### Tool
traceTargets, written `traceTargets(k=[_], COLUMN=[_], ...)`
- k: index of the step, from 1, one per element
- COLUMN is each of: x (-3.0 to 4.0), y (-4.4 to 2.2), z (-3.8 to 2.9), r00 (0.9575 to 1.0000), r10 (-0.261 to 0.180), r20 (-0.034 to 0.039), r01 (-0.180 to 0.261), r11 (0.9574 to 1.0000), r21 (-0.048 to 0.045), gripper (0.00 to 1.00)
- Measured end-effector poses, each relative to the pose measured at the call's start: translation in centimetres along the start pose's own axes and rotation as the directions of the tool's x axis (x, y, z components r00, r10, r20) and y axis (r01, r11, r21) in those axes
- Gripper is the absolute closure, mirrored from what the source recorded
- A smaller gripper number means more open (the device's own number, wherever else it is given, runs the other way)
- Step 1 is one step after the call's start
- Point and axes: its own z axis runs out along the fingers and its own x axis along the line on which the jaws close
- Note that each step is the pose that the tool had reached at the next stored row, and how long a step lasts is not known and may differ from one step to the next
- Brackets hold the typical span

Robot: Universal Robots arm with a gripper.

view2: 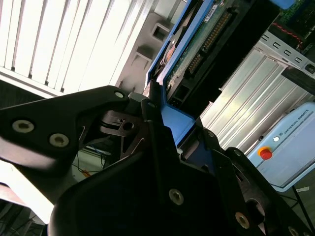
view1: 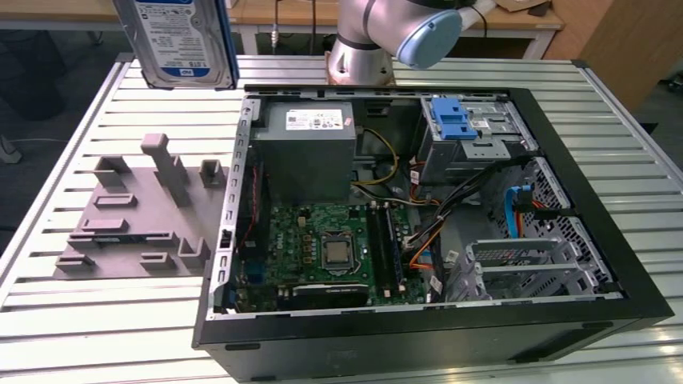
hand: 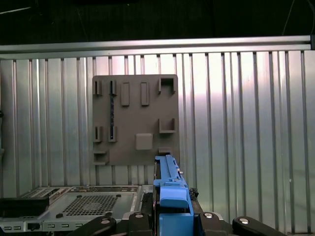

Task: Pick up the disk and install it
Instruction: 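Pick up the disk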

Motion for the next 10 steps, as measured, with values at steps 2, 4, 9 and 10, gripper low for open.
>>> traceTargets(k=[2, 4, 9, 10], x=[0.0, 0.0, -0.01, -0.01], y=[-0.04, -0.09, -0.19, -0.21], z=[0.0, 0.0, 0.0, 0.0], r00=[1.0, 1.0, 1.0, 1.0], r10=[0.0, 0.0, 0.0, 0.0], r20=[0.0, 0.0, 0.0, 0.0], r01=[0.0, 0.0, 0.0, 0.0], r11=[1.0, 1.0, 1.0, 1.0], r21=[0.0, 0.0001, 0.0001, 0.0], gripper=[0.64, 0.64, 0.64, 0.64])
